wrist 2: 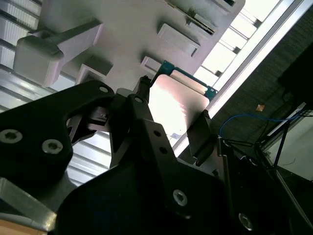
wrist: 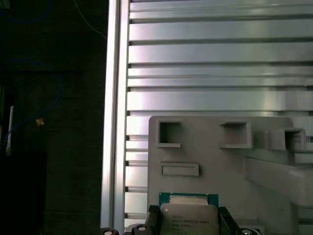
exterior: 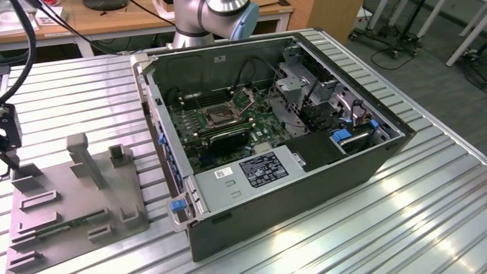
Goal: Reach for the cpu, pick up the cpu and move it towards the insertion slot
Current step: 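Pick up the cpu and move it towards the insertion slot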
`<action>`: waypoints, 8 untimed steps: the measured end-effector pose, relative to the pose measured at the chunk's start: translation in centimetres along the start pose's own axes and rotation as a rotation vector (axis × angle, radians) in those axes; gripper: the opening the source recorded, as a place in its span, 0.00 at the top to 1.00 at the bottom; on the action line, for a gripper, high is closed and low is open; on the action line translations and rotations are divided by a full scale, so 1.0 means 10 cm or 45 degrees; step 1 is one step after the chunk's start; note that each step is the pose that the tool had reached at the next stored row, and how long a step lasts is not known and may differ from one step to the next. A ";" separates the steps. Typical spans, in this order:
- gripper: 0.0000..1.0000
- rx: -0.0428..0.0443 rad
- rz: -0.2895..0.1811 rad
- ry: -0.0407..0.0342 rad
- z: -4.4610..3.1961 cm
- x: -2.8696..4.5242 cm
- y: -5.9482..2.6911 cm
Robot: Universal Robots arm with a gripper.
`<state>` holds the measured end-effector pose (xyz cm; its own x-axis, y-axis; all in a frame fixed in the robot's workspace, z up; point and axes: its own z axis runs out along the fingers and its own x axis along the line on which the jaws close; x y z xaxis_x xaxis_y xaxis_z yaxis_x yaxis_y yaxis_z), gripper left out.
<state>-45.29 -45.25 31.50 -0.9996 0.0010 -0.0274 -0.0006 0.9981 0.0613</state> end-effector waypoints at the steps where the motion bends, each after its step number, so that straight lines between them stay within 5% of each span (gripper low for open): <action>1: 0.45 0.000 0.000 -0.0008 -0.009 0.000 0.000; 8: 0.45 0.000 -0.001 -0.0080 -0.053 0.003 0.003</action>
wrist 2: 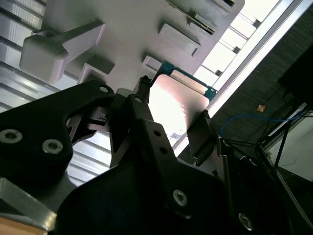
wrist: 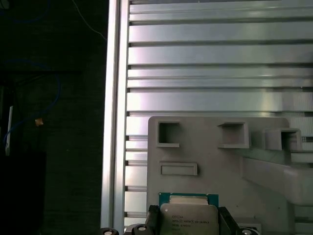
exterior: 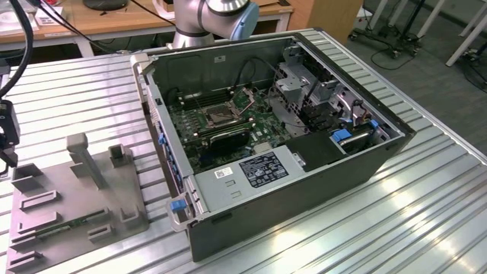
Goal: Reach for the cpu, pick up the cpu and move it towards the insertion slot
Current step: 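Pick up the cpu and move it towards the insertion slot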
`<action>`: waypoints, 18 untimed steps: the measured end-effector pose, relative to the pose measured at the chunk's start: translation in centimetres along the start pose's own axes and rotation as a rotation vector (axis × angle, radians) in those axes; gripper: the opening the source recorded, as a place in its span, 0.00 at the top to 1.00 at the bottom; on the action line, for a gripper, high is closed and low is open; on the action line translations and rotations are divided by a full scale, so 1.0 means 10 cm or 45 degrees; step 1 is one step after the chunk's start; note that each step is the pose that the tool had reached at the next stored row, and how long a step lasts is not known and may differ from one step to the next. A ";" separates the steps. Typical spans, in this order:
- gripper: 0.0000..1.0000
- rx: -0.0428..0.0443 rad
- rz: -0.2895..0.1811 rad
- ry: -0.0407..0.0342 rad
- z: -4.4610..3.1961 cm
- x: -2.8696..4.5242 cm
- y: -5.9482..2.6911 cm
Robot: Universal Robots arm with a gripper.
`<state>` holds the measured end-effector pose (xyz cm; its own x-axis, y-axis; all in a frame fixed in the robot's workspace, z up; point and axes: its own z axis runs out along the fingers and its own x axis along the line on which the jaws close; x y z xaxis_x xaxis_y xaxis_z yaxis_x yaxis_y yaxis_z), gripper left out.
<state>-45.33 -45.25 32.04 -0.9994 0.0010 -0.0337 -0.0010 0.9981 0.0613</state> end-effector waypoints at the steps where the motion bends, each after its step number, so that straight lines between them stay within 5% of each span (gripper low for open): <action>1: 0.45 0.000 0.000 -0.0006 -0.005 0.000 0.000; 18: 0.45 0.000 0.000 -0.0042 -0.105 -0.003 0.006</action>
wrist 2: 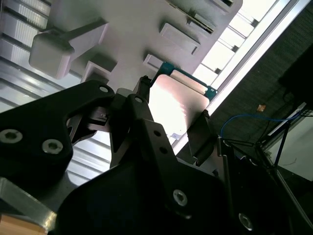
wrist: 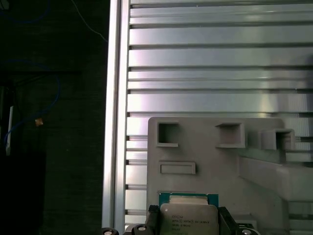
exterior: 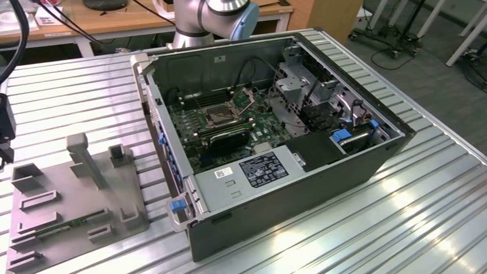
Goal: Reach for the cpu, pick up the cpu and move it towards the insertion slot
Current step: 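Pick up the cpu and move it towards the insertion slot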
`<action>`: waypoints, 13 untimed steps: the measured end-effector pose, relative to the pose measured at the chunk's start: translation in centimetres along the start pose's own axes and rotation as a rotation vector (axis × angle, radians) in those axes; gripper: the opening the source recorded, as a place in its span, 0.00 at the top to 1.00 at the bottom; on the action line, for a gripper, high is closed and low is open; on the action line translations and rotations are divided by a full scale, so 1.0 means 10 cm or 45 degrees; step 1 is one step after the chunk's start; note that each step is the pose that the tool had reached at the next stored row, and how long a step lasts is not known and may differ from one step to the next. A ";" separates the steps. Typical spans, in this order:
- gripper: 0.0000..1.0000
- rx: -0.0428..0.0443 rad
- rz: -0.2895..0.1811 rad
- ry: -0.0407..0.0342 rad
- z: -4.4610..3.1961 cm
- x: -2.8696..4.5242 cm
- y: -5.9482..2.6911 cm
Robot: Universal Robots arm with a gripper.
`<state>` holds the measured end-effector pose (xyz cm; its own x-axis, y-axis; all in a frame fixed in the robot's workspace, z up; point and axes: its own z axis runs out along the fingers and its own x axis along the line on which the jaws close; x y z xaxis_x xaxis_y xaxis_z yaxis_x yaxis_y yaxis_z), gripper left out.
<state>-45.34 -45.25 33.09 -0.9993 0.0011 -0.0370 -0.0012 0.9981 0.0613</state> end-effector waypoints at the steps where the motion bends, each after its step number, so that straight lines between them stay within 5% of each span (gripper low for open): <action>1: 0.45 0.000 0.000 -0.0001 -0.005 0.000 0.000; 13: 0.45 0.000 0.000 -0.0032 -0.065 -0.003 0.004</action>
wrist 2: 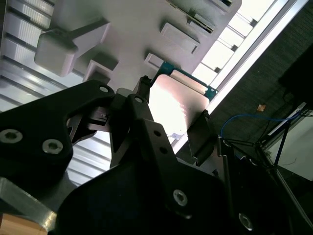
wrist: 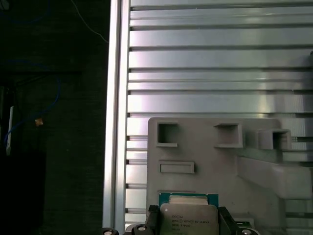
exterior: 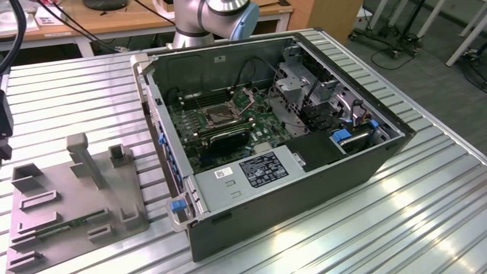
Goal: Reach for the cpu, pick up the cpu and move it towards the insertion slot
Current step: 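Pick up the cpu and move it towards the insertion slot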
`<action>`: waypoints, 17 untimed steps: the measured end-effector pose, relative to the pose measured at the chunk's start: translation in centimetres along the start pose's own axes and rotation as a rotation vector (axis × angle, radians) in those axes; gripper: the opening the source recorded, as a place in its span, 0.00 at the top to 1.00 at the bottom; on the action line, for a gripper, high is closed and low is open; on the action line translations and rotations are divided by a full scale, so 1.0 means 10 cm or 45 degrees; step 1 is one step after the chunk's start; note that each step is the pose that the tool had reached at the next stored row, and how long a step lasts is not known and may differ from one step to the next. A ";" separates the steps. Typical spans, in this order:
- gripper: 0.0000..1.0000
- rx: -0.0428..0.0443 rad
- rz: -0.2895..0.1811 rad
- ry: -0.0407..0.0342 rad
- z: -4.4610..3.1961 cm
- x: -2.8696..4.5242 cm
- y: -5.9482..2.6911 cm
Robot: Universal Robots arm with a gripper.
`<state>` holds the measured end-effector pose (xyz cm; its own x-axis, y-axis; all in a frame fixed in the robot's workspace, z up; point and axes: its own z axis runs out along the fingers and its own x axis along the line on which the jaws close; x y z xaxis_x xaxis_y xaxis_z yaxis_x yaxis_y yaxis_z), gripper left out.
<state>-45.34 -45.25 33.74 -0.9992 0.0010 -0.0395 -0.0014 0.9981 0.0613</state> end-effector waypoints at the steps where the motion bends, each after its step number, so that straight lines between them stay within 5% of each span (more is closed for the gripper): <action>1: 0.45 0.000 0.000 -0.0002 -0.007 0.000 0.001; 17: 0.45 0.000 0.000 -0.0035 -0.101 -0.004 0.006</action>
<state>-45.34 -45.25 34.75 -0.9991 0.0011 -0.0422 -0.0015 0.9981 0.0615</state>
